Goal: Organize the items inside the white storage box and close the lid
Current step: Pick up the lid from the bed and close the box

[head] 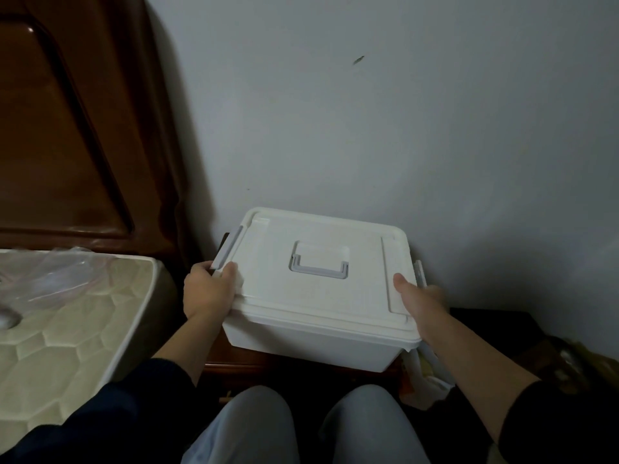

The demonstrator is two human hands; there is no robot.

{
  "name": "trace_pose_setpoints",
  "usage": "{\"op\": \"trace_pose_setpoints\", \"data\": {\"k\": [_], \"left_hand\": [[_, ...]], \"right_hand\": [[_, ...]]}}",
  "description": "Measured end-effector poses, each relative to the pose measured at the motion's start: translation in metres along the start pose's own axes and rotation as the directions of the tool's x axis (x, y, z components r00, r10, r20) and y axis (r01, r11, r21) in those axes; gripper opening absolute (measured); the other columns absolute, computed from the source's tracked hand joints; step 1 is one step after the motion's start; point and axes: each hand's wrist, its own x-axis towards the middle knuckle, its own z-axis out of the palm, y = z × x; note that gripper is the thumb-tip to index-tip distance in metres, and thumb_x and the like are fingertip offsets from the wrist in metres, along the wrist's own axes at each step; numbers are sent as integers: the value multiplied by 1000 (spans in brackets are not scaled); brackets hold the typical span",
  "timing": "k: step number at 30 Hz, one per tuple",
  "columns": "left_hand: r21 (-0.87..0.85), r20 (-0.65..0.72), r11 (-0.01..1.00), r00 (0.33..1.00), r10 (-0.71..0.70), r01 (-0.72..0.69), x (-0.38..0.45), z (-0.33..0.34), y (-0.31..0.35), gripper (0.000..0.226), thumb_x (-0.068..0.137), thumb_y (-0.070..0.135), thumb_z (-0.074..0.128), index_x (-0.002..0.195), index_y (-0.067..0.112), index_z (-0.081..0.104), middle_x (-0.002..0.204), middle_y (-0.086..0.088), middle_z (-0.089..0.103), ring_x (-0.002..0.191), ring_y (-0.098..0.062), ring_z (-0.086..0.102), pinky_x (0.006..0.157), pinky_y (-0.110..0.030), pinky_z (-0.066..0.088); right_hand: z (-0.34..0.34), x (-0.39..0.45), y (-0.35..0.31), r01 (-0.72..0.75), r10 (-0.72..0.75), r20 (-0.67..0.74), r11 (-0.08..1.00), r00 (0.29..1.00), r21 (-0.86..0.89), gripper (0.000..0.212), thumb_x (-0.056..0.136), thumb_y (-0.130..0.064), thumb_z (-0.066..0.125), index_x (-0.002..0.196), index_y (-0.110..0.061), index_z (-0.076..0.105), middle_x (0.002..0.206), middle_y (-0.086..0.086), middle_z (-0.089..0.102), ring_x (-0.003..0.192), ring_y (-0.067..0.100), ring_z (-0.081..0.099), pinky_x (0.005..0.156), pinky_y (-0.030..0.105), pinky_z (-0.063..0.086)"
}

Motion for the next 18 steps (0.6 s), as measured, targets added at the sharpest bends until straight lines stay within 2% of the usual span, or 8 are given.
{"op": "trace_pose_setpoints", "data": {"k": [2, 3, 5, 7, 9, 11, 13, 18], "left_hand": [[119, 20, 989, 996, 83, -85, 0, 0, 2, 55, 102, 41, 59, 149, 12, 53, 137, -16, 58, 110, -32, 61, 85, -40, 46], [170, 35, 979, 993, 112, -117, 0, 0, 2, 54, 104, 40, 55, 151, 13, 51, 140, -17, 55, 114, -34, 60, 86, -41, 46], [224, 61, 961, 987, 150, -160, 2, -1, 3, 52, 107, 39, 51, 153, 13, 48, 140, -17, 56, 116, -35, 60, 88, -42, 46], [237, 79, 954, 983, 168, -182, 2, -1, 3, 51, 108, 38, 51, 152, 11, 48, 137, -16, 61, 117, -35, 62, 84, -41, 46], [224, 90, 956, 981, 172, -188, 2, -2, 3, 50, 108, 35, 52, 151, 9, 47, 136, -16, 64, 117, -35, 63, 82, -38, 45], [199, 94, 961, 980, 176, -192, 3, -2, 3, 50, 108, 33, 54, 150, 7, 48, 137, -17, 64, 119, -36, 63, 85, -39, 46], [197, 90, 960, 979, 185, -200, 3, -2, 4, 49, 108, 32, 54, 150, 7, 48, 137, -16, 64, 119, -35, 63, 87, -39, 47], [226, 66, 948, 975, 213, -223, 0, -2, 6, 44, 107, 29, 53, 146, 9, 52, 129, -13, 68, 107, -29, 65, 80, -36, 47]], "right_hand": [[5, -5, 1, 129, -165, -128, 959, 978, -252, 58, 91, -55, 68, 115, -10, 41, 101, 5, 59, 69, 25, 56, 70, 38, 47], [9, -8, 1, 179, -250, -154, 913, 956, -367, 53, 95, -55, 63, 111, -11, 38, 104, 9, 61, 75, 30, 60, 70, 40, 46], [13, -11, 1, 226, -343, -163, 842, 925, -489, 46, 99, -55, 55, 107, -12, 38, 109, 12, 65, 92, 38, 67, 70, 42, 46], [14, -10, 1, 220, -344, -146, 819, 928, -531, 50, 100, -57, 51, 111, -8, 49, 111, 13, 67, 97, 38, 68, 70, 41, 47], [12, -6, 2, 204, -315, -122, 819, 941, -536, 54, 100, -59, 50, 110, -7, 57, 109, 13, 68, 91, 35, 66, 68, 38, 46], [11, -4, 3, 199, -306, -124, 827, 944, -526, 52, 99, -60, 51, 104, -8, 57, 106, 13, 68, 84, 33, 61, 66, 36, 45], [11, -5, 4, 205, -328, -147, 822, 933, -532, 50, 100, -59, 52, 101, -9, 57, 104, 13, 68, 86, 34, 64, 67, 37, 46], [11, -10, 5, 304, -453, -144, 769, 880, -562, 45, 102, -51, 51, 99, -7, 58, 100, 14, 68, 89, 36, 67, 72, 42, 56]]}}
